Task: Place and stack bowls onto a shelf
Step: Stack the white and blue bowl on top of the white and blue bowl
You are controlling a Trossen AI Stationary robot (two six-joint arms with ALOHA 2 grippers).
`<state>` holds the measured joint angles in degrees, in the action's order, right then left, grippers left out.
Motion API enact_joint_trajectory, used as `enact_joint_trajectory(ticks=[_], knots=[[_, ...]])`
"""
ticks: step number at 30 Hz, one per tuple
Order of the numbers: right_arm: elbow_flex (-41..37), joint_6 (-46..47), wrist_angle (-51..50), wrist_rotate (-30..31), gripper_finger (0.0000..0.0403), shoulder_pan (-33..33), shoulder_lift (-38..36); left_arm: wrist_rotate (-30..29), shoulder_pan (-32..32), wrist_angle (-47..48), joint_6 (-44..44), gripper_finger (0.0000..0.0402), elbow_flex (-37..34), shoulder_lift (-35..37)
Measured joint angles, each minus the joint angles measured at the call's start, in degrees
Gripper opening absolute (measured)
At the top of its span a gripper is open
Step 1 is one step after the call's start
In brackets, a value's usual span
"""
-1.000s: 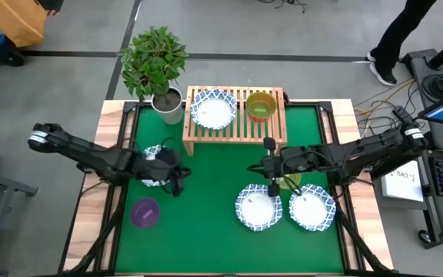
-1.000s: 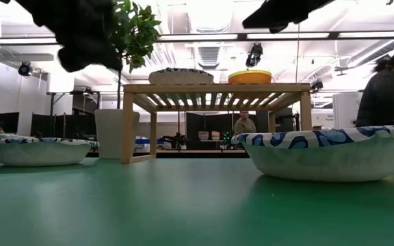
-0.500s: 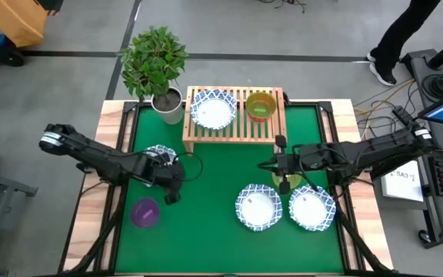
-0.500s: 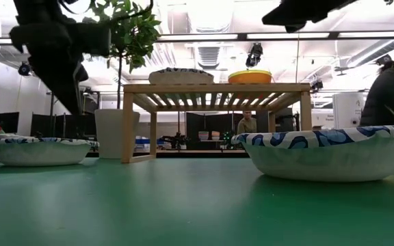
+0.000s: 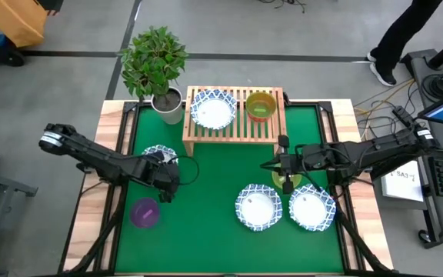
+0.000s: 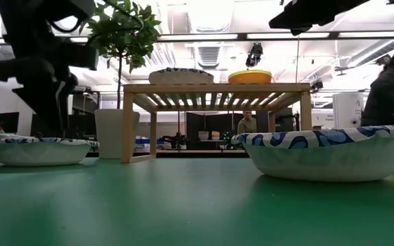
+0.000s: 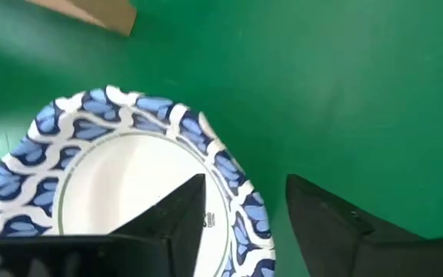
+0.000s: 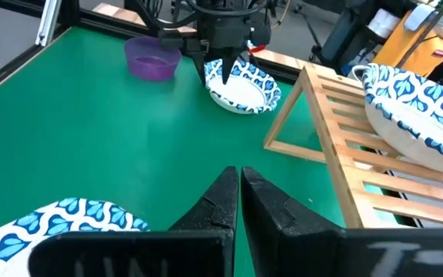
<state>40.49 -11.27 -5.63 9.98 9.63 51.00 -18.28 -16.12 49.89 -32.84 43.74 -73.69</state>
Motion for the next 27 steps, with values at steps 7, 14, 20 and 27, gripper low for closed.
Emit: enact_joint_trajectory(ticks=[7,14,20,27], knots=[[0.0,-0.2,-0.1,0.0,0.0009,0.0,0.0,-0.3,0.0,-2.4,-4.2,0.019,-2.4,0.0],[0.0,-0.3,0.0,0.0,0.0009,0.0,0.0,-0.2,0.0,-4.1,-10.3,0.0163,-5.0,-0.6],[0.0,-0.3,0.0,0.0,0.0009,0.0,0.0,-0.2,0.0,-4.4,-11.0,0.0119,-5.3,-1.7],[0.0,-0.3,0.0,0.1,0.0009,0.0,0.0,2.6,0.0,-4.4,-11.1,0.0015,-4.9,-2.8]])
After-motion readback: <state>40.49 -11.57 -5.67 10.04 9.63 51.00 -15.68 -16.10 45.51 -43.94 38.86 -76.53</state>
